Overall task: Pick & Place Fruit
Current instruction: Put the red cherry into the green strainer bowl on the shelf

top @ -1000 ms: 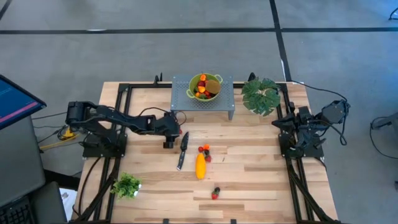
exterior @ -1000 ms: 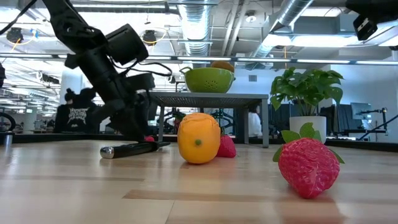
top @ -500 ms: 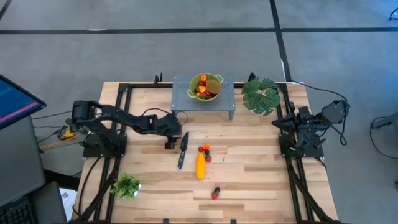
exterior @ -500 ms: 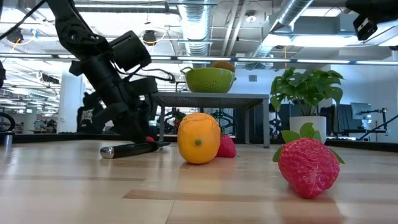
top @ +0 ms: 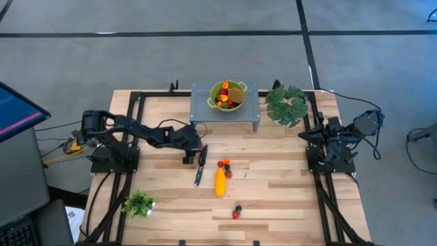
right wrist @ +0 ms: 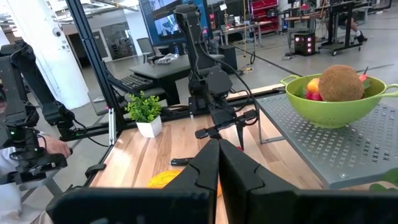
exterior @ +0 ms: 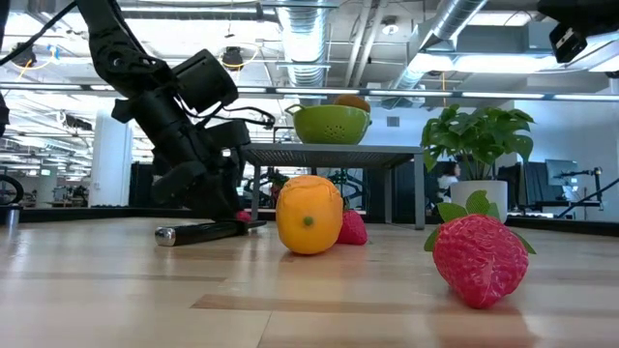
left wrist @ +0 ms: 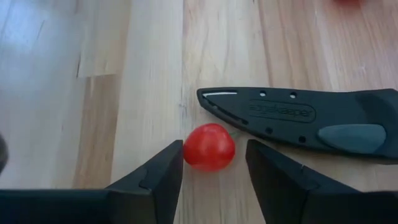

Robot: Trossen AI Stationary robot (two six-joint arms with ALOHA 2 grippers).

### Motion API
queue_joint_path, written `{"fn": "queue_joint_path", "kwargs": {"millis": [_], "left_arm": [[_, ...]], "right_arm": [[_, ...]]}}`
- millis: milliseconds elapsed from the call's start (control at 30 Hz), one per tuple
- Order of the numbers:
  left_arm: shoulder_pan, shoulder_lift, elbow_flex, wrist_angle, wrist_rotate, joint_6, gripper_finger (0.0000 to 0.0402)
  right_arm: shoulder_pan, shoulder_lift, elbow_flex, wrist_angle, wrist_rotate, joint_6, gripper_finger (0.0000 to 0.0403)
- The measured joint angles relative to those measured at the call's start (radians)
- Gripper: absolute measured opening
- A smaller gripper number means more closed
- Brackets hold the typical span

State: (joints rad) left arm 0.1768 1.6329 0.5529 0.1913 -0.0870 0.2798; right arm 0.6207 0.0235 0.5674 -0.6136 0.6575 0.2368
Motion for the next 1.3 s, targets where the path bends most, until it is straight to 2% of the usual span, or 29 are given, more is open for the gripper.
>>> {"fn": "queue_joint_path", "kwargs": {"millis": [600,867,1067,1300], "left_arm": [[0.000,0.002,-0.002,0.011,0.017,0.002,0.0120],[0.000,-0.021,-0.003,0.010,0.015,0.002,0.0121],[-0.014,-0.186,-0.007,0.007,0.004,-0.008,0.0117],[-0.014,-0.415,-0.005,0.101,0.033,-0.132,0.0121]], "right_arm": [[0.000,0.000,0.000,0.000,0.000,0.000,0.0006],[0.000,0.000,0.000,0.000,0.000,0.000,0.0006],[0.000,0.000,0.000,0.000,0.000,0.000,0.0006],[0.000,0.000,0.000,0.000,0.000,0.000,0.0006]]}}
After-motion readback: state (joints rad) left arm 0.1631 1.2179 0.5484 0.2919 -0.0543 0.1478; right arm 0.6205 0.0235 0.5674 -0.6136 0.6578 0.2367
